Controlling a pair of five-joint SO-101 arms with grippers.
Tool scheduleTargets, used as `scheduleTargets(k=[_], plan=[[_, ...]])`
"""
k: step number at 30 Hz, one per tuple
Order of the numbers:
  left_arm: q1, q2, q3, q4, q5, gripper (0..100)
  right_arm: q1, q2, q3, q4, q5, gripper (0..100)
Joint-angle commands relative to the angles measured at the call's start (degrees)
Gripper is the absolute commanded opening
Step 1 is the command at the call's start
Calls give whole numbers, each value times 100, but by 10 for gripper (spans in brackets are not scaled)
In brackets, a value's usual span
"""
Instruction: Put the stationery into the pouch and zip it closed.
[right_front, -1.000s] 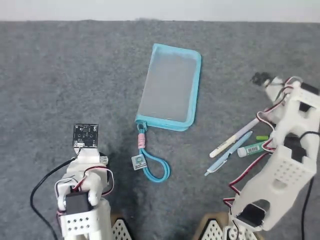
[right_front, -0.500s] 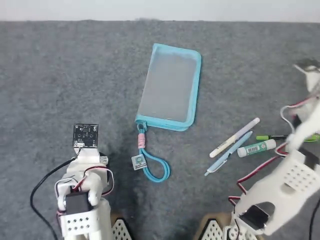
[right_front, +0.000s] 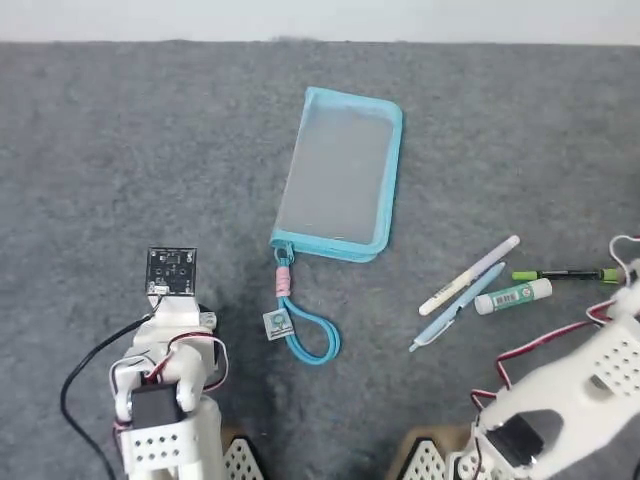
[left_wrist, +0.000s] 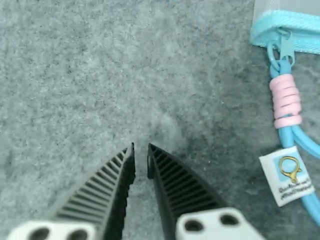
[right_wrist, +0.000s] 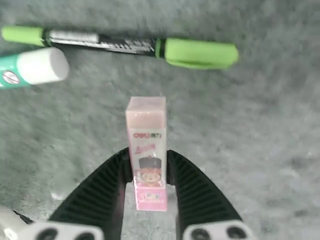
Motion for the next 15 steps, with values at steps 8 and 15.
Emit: scheduleTargets(k=[8,15], plan=[[-18,-123,-40,18,35,47,-154,-1965,1081,242,-44,6],[-18,-123,-40,18,35,47,-426,-2519,3578,-1859,176,7]])
